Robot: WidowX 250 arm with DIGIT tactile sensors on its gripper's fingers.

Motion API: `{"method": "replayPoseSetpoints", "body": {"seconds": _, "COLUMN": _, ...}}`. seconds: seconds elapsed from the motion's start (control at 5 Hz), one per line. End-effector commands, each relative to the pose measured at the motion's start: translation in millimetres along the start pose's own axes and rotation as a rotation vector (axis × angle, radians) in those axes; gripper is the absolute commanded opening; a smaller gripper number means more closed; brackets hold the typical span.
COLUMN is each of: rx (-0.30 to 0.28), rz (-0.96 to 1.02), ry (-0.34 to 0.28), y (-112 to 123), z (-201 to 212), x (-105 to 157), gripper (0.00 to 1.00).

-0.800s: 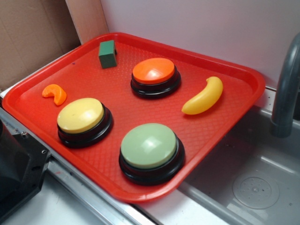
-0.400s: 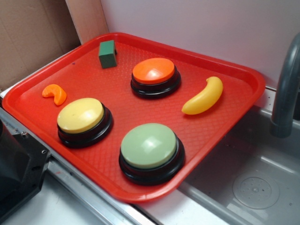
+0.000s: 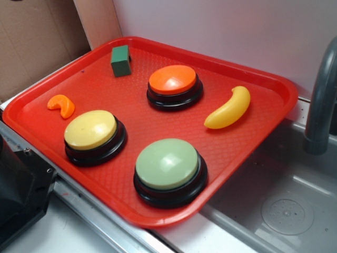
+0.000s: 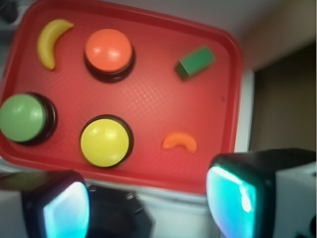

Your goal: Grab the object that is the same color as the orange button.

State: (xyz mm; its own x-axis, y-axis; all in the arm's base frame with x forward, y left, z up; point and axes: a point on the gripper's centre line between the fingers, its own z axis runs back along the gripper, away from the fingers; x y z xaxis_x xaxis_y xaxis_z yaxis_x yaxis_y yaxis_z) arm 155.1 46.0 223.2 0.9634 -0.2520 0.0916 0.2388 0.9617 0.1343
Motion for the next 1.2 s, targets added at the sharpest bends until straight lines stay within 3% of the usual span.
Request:
{"method": "replayPoseSetpoints", "body": {"seconds": 0.0, "rx": 0.119, "rz": -0.457, "ry": 0.021, "y": 31.8, "z": -33.5, "x": 23.8, "gripper": 1.00}}
{"method": "replayPoseSetpoints", "body": {"seconds": 0.4, "rx": 0.187, "rz": -0.796, "ry": 0.226, "y": 3.2, "z": -109.2, "x": 24.8, "gripper": 1.00}}
{"method": "replayPoseSetpoints", "body": {"seconds": 0.8, "rx": 0.151, "rz": -0.854, "ry": 0.301, "y": 12.3, "z": -153.8, "x": 16.9, "gripper": 1.00}}
{"method": "replayPoseSetpoints", "body": {"seconds": 1.0, "rx": 0.109, "rz": -0.891, "ry": 0.372, "y": 27.0, "z": -176.6, "x": 2.6, "gripper": 1.00}}
